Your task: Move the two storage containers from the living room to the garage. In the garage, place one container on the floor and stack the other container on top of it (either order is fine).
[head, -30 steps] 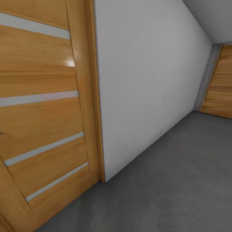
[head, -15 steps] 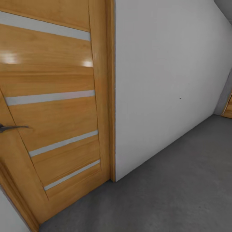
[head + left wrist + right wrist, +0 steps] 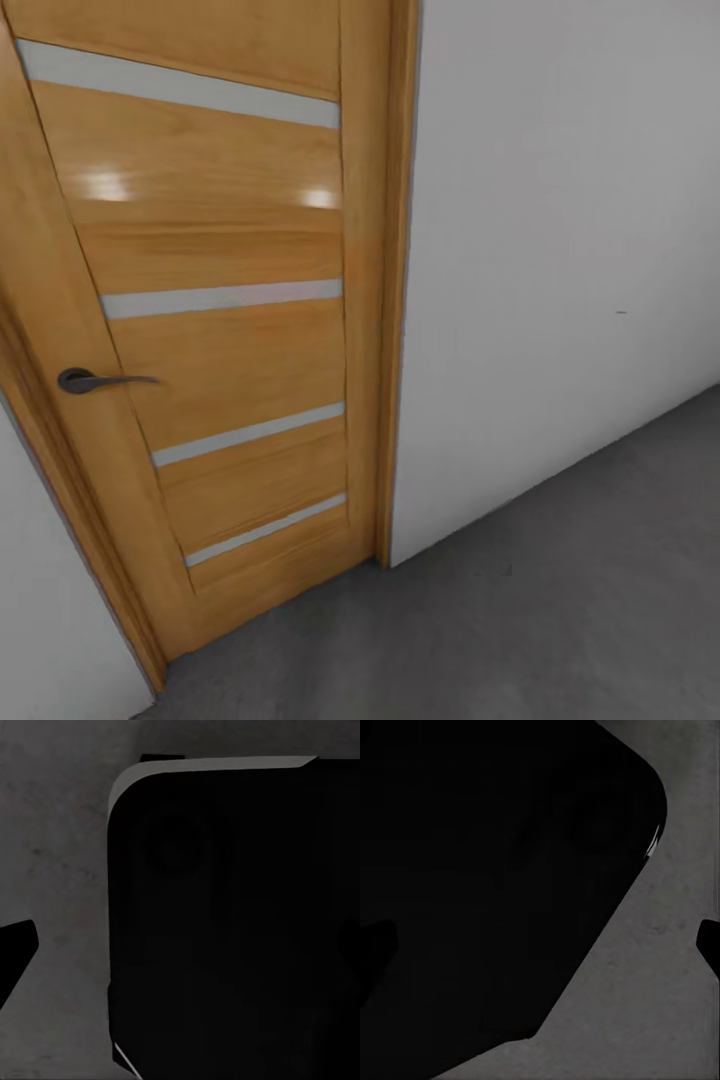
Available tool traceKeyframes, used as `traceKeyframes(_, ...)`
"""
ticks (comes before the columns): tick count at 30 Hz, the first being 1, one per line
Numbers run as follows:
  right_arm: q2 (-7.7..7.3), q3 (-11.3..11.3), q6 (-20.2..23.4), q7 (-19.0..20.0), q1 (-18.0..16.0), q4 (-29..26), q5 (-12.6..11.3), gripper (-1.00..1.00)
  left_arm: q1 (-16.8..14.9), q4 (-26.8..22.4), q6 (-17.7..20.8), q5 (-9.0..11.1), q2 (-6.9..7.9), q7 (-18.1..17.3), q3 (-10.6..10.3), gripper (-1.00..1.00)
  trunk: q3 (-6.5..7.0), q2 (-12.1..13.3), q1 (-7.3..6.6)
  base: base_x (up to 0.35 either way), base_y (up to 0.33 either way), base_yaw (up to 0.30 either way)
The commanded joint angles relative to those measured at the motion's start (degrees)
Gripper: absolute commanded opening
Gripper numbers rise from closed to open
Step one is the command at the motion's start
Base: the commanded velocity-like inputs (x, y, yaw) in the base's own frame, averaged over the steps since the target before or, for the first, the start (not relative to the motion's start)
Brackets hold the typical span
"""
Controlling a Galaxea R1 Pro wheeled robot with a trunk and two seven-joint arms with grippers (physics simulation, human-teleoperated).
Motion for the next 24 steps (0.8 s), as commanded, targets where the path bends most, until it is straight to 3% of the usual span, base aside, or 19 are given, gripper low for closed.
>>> traceKeyframes(1,0.00,0.1,-0.2,0.0,0.0,0.0,0.0,1.00,0.0,0.0,-0.1,0.1,-0.01,-0.1,0.0,1.00,-0.04,0.0,0.01,0.132,-0.050,0.271)
traceKeyframes(18,0.00,0.1,-0.2,0.0,0.0,0.0,-0.1,1.00,0.0,0.0,-0.2,0.1,0.01,-0.1,0.0,1.00,-0.04,0.0,0.01,0.250,-0.133,0.271)
traceKeyframes(24,-0.03,0.1,-0.2,0.0,0.0,0.0,-0.1,1.00,0.0,0.0,-0.2,0.1,0.01,-0.1,0.0,1.00,-0.04,0.0,0.01,0.107,-0.070,0.271)
